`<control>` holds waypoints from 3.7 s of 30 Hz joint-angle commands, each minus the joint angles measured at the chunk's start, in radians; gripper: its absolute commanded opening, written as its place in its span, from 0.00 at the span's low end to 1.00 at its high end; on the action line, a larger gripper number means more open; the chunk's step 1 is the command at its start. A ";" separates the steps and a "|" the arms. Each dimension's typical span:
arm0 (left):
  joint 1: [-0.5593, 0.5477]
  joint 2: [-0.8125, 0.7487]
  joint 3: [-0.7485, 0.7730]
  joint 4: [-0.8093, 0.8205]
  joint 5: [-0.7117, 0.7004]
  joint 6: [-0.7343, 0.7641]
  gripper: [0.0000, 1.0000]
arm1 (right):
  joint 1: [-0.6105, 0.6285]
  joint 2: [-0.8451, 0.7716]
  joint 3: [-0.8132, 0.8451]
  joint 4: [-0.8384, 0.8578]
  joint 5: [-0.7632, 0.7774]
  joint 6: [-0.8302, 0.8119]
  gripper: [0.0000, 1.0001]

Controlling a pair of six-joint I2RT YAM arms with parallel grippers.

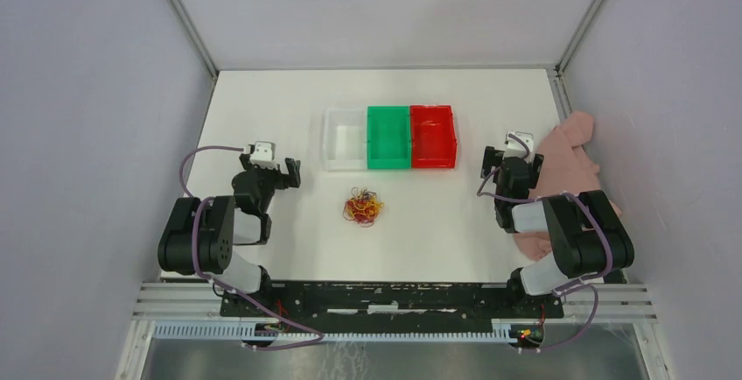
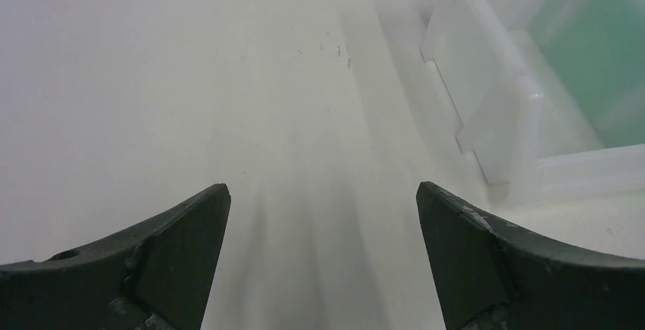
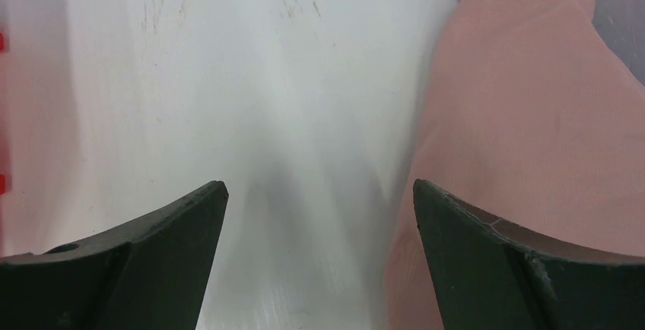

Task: Untangle the cables
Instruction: Untie the cable.

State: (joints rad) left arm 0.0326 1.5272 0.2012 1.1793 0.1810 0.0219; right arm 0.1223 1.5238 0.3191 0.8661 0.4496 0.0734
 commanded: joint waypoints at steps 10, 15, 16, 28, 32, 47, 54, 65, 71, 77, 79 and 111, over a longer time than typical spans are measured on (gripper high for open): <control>0.005 -0.007 0.015 0.033 -0.023 -0.016 0.99 | -0.003 -0.014 0.031 0.027 0.000 0.010 0.99; 0.014 -0.069 0.049 -0.080 -0.032 -0.030 0.99 | -0.004 -0.048 0.022 0.009 0.010 0.021 0.99; 0.016 -0.106 0.090 -0.197 -0.024 -0.021 0.99 | -0.002 -0.059 0.010 0.035 -0.008 0.007 0.99; 0.055 -0.249 0.485 -0.991 0.197 0.084 0.99 | 0.006 -0.288 0.480 -0.979 0.063 0.360 0.99; 0.058 -0.218 0.627 -1.248 0.278 0.135 0.99 | -0.029 -0.300 0.604 -1.125 -0.214 0.513 0.99; 0.057 -0.196 0.805 -1.611 0.439 0.205 0.99 | 0.583 -0.182 0.597 -1.109 -0.272 0.779 0.69; 0.057 -0.256 0.799 -1.658 0.441 0.205 0.99 | 0.741 0.048 0.687 -1.045 -0.292 0.832 0.56; 0.056 -0.295 0.792 -1.699 0.448 0.226 0.99 | 0.764 0.180 0.739 -1.015 -0.294 0.833 0.37; 0.056 -0.295 0.783 -1.699 0.457 0.230 0.99 | 0.764 0.161 0.721 -1.008 -0.301 0.836 0.26; 0.056 -0.305 0.781 -1.700 0.469 0.230 0.99 | 0.764 0.128 0.694 -1.005 -0.293 0.848 0.15; 0.056 -0.311 0.782 -1.701 0.474 0.227 0.99 | 0.764 0.122 0.688 -1.001 -0.297 0.851 0.08; -0.140 -0.512 0.797 -1.891 0.651 0.362 0.99 | 0.769 -0.017 0.939 -0.794 -0.886 0.758 0.00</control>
State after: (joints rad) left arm -0.0746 1.0580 1.0180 -0.7063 0.7948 0.3370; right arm 0.8841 1.4944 1.1961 -0.0505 -0.3168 0.7998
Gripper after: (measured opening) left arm 0.993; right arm 0.010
